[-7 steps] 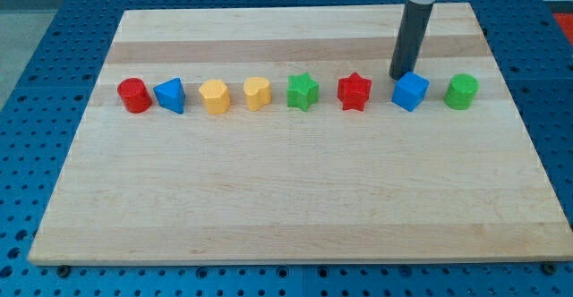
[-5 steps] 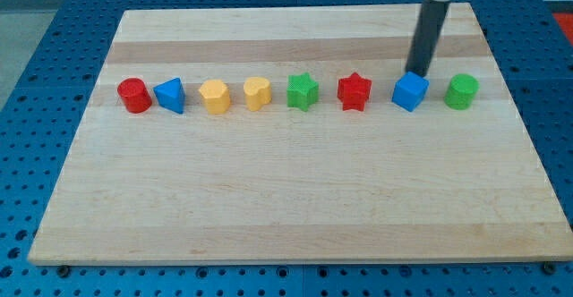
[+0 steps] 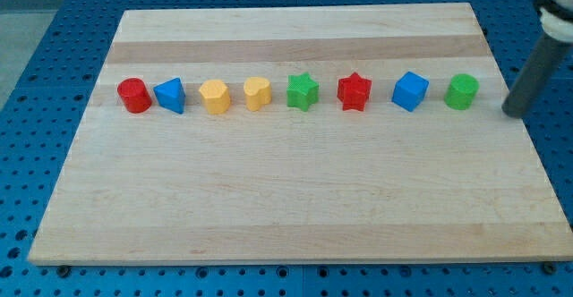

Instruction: Point your arm at the green circle

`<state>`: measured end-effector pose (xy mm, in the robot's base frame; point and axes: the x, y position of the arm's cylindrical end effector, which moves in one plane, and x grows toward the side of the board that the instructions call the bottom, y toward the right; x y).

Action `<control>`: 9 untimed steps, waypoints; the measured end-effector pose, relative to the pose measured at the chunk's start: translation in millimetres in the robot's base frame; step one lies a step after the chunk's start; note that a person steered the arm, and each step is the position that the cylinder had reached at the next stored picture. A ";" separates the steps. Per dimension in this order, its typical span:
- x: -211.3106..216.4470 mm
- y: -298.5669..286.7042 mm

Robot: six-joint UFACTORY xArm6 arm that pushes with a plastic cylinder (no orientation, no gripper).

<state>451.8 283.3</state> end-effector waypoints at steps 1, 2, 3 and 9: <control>33.5 -46.2; 41.5 -71.0; 28.8 -71.0; -9.1 -56.8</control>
